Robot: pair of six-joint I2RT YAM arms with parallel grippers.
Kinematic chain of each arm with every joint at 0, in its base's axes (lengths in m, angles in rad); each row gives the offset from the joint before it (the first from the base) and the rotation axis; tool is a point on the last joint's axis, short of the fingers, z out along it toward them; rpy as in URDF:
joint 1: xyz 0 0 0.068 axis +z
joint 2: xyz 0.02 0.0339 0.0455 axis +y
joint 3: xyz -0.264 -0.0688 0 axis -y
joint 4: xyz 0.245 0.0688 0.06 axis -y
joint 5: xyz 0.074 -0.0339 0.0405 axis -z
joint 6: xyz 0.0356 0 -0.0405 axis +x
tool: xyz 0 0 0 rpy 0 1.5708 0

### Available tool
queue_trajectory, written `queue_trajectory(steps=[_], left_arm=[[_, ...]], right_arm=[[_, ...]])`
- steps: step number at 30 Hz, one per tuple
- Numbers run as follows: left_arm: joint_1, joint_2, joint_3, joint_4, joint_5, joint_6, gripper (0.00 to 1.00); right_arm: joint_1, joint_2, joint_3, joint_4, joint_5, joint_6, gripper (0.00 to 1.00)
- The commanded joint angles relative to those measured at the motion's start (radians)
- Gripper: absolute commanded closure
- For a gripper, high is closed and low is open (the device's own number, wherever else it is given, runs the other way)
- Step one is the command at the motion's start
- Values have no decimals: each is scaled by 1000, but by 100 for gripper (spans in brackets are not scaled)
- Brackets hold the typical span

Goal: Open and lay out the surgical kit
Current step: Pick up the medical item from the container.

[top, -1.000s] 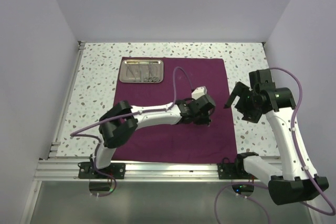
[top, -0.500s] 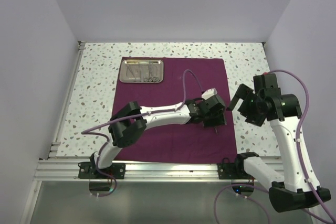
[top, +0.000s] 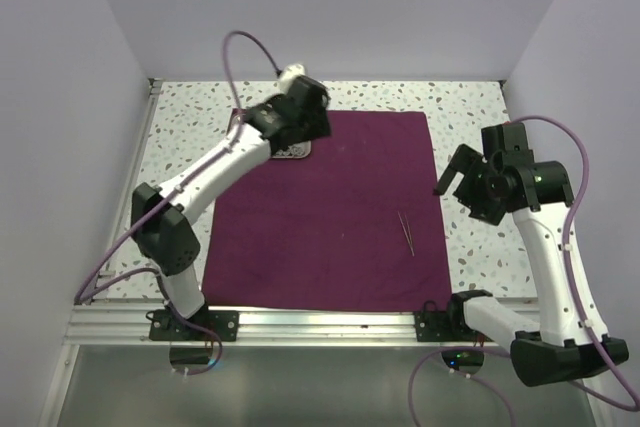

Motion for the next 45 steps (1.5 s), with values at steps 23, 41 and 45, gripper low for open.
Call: queue_trajectory(steps=[23,41,45], left_arm=[[527,487,333,48,3,477,47],[564,616,354,69,47,448,54],[568,636,356,63,64,442,64]], right_arm=[[-5,182,23,134,-6,-81,9],[-4,251,21,125,11,-74,10],[-4,252,18,126,16,-74,10]])
